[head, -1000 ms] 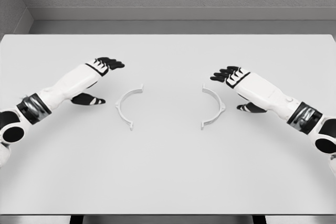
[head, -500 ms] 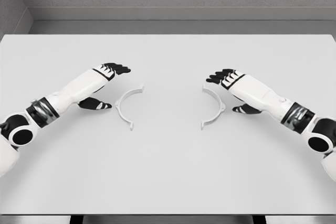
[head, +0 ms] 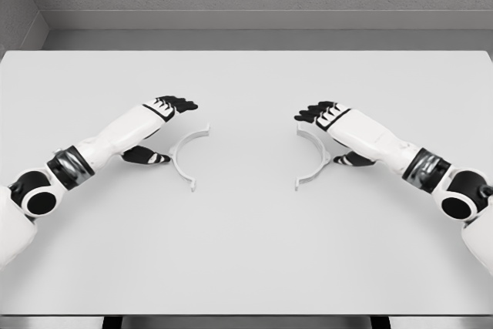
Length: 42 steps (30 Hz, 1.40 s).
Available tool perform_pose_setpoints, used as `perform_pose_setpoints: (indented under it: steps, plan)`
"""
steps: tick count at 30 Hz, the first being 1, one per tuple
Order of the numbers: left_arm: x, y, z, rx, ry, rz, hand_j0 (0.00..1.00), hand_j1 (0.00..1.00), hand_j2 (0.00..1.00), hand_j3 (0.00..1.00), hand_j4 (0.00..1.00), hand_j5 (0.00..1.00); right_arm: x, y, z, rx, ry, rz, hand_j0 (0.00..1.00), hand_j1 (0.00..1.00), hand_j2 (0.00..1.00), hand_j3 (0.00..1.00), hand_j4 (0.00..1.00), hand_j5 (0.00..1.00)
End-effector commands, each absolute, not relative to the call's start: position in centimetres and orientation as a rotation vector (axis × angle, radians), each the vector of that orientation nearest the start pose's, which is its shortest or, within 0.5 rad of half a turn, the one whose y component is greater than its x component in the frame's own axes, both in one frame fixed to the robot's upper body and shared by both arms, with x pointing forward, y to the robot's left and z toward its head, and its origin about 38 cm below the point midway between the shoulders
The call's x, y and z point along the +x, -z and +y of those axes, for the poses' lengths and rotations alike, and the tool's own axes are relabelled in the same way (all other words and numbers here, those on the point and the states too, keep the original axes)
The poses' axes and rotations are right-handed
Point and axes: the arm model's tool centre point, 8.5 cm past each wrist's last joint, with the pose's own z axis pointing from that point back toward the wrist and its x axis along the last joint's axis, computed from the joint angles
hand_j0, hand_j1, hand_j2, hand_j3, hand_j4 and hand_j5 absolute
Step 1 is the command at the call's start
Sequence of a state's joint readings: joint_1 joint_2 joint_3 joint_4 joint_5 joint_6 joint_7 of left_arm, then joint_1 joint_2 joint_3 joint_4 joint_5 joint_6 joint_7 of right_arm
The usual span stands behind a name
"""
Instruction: Assemble PVC drainage pipe clamps
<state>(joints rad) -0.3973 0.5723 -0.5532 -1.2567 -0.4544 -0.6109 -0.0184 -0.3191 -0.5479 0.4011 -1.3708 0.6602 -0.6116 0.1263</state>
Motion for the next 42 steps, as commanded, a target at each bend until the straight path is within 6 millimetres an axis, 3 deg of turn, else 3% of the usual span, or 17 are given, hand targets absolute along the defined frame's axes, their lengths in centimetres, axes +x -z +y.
perform_pose_setpoints:
  steps: [1, 17, 34, 42]
  plan:
    - [42.0, -10.7, 26.3, 0.312, 1.499, -1.796, 1.0, 1.0, 1.0, 1.0, 1.0, 1.0, 40.7, -11.5, -26.4, -0.434, -1.7, -1.721, 1.0, 1.0, 1.0, 1.0, 1.0, 1.0]
    - [41.5, -10.0, 24.0, 0.258, 1.47, -1.83, 1.0, 1.0, 1.0, 1.0, 1.0, 1.0, 41.1, -11.5, -25.5, -0.415, -1.713, -1.718, 1.0, 1.0, 1.0, 1.0, 1.0, 1.0]
    - [41.0, -9.3, 22.5, 0.226, 1.461, -1.844, 1.0, 1.0, 1.0, 1.0, 1.0, 1.0, 41.8, -11.4, -23.0, -0.371, -1.723, -1.747, 1.0, 1.0, 1.0, 1.0, 1.0, 1.0]
    - [41.5, -9.8, 23.6, 0.258, 1.455, -1.836, 1.0, 1.0, 1.0, 1.0, 1.0, 1.0, 41.7, -11.7, -21.7, -0.345, -1.743, -1.763, 1.0, 1.0, 1.0, 1.0, 1.0, 1.0]
